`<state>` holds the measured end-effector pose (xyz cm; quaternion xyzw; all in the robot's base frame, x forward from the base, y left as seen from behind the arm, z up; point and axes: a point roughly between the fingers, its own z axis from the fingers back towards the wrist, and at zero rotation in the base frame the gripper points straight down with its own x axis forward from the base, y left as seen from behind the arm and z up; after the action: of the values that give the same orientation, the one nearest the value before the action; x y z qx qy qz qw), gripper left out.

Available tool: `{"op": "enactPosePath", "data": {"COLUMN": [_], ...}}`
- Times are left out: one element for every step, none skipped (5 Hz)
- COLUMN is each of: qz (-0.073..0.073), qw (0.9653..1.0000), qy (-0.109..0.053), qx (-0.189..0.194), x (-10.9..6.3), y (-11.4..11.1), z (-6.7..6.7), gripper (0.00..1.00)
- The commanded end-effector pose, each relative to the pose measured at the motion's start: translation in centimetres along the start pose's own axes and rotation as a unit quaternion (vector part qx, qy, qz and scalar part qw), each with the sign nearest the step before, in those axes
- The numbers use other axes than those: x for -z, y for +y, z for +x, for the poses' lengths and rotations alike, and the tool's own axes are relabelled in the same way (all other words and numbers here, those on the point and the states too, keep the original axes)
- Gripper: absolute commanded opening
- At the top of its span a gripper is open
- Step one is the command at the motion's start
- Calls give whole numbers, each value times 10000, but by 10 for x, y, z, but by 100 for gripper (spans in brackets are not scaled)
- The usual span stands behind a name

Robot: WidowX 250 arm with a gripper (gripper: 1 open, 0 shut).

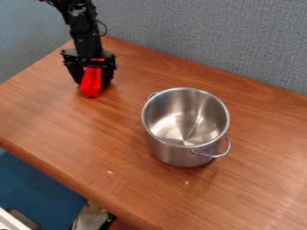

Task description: Put the red object in the metal pot

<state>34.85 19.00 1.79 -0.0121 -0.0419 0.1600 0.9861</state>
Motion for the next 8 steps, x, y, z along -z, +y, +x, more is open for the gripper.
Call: {"op": "enactPosePath", "data": {"qz": [-89, -48, 9, 39, 119, 227, 75, -227], "qw": [9994, 9996, 9993, 9989, 9986, 9983, 9994, 9996], "qy": [-245, -274, -275, -262, -239, -174, 94, 163], "qx": [223, -11, -270, -383, -463, -504, -317, 105], "x": [-46, -59, -67, -66, -55, -41, -51, -89], "y": [7, 1, -5, -1, 8, 18, -3, -45], "z": [8, 11, 15, 21, 28, 33, 34, 30], "gripper": [100, 0, 0, 0, 0, 0, 0, 0]}}
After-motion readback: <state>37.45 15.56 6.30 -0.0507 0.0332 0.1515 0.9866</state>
